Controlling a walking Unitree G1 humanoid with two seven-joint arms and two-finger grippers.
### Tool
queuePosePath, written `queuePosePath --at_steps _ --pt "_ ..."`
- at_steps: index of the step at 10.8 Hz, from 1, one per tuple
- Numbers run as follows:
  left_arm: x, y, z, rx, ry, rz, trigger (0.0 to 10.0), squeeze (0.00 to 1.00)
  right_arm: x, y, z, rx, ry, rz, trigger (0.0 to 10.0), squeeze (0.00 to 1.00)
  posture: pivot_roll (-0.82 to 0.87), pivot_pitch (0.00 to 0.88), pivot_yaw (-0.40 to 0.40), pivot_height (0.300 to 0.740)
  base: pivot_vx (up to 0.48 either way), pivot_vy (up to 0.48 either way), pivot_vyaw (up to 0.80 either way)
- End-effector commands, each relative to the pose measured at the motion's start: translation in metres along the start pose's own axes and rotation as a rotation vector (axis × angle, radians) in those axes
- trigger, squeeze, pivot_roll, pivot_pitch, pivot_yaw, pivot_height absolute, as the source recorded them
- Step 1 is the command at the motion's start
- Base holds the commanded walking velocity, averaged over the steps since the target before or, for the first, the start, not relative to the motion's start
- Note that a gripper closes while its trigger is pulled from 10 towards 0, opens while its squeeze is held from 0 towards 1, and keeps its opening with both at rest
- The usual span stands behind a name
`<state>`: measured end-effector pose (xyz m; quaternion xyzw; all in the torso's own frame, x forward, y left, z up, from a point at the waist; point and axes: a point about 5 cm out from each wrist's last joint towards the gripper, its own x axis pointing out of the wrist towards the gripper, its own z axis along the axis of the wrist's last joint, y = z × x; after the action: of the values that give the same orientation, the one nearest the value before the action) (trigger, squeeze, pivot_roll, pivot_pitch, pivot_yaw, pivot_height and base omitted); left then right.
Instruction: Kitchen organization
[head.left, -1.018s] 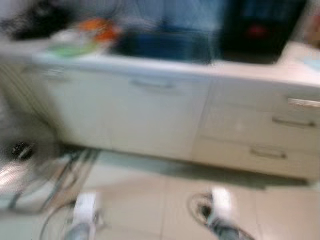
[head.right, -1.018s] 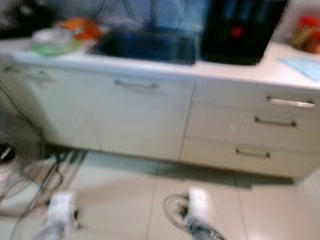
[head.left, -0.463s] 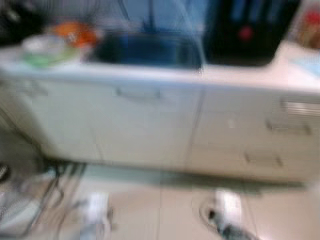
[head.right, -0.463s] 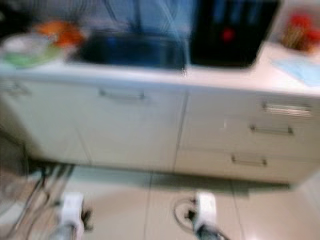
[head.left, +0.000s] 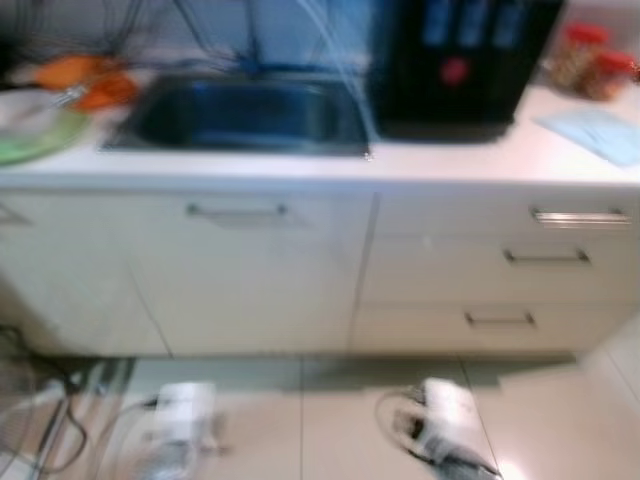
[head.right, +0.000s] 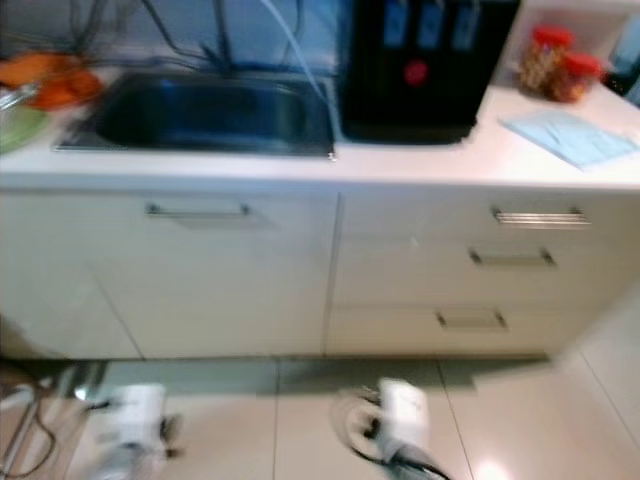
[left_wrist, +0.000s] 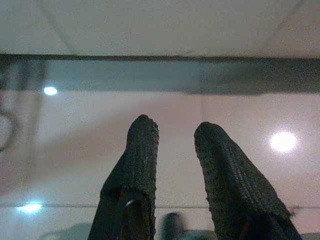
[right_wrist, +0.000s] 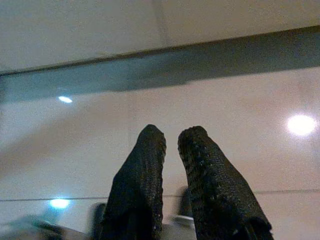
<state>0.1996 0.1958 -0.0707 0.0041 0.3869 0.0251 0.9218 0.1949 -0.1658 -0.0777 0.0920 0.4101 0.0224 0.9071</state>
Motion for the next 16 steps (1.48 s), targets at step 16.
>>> queuePosePath --at_steps 16 --pt "-0.0026 0.0139 -0.0052 0.007 0.024 0.037 10.0 0.00 0.0051 0.0158 0.0112 -0.018 -0.033 0.052 10.0 0.00 0.20 0.000 -0.034 0.740 0.147 0.156 0.00"
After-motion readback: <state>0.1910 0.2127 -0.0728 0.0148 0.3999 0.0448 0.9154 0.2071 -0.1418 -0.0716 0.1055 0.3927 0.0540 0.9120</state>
